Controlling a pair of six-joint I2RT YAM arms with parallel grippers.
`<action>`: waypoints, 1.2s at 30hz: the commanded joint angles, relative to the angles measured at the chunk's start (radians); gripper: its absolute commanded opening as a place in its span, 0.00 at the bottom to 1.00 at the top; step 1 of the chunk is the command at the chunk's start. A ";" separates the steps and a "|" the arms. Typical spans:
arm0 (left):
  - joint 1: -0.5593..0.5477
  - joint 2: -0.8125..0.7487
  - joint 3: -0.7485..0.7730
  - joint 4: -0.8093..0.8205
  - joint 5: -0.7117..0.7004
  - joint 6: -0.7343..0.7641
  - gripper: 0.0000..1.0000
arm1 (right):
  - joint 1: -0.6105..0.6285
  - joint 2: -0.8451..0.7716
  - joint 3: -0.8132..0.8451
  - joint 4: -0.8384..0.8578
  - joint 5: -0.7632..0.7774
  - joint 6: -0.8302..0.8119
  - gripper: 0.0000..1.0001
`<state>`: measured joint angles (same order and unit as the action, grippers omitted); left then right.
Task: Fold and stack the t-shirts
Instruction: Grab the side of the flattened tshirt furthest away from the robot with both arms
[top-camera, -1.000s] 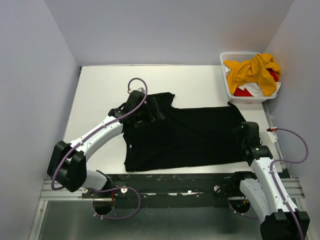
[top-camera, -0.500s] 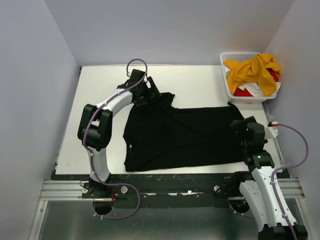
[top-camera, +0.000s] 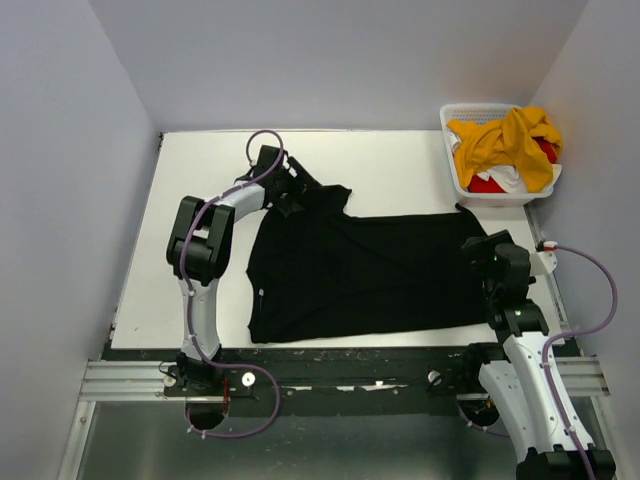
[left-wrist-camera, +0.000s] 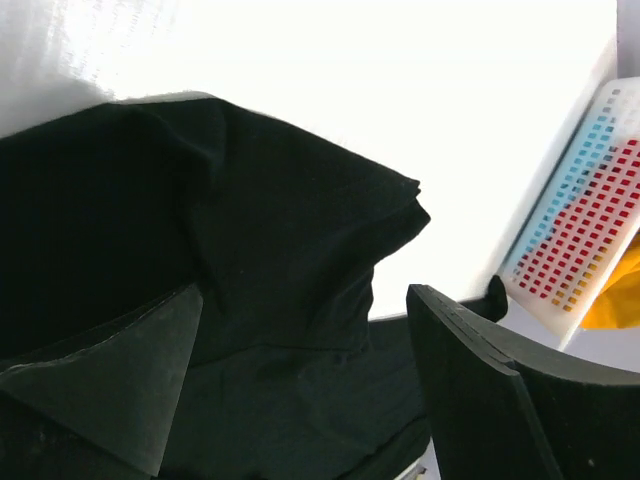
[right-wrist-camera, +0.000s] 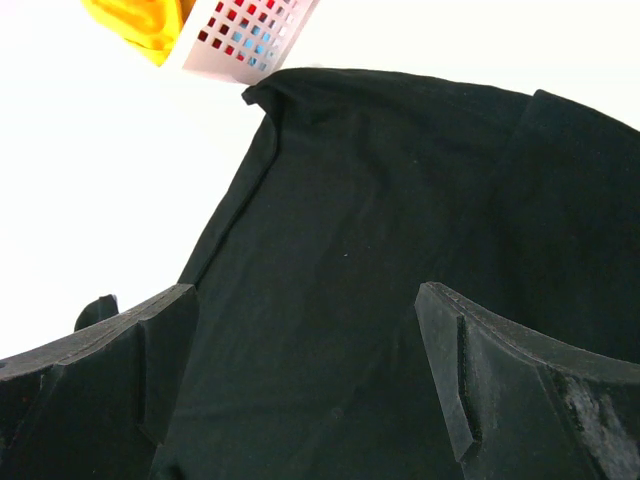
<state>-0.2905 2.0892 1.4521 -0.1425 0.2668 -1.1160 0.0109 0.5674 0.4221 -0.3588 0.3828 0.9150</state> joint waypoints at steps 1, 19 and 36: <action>0.013 0.042 0.004 0.094 0.078 -0.122 0.81 | -0.006 -0.015 -0.007 0.018 0.014 -0.010 1.00; 0.023 0.085 0.136 -0.134 0.060 -0.159 0.49 | -0.006 -0.012 0.087 -0.076 0.108 0.007 1.00; 0.022 0.137 0.311 -0.399 -0.026 -0.137 0.00 | -0.006 -0.251 0.238 -0.251 0.279 0.020 1.00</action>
<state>-0.2741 2.1998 1.7340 -0.4801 0.2684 -1.2530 0.0109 0.3447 0.6170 -0.5472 0.5884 0.9390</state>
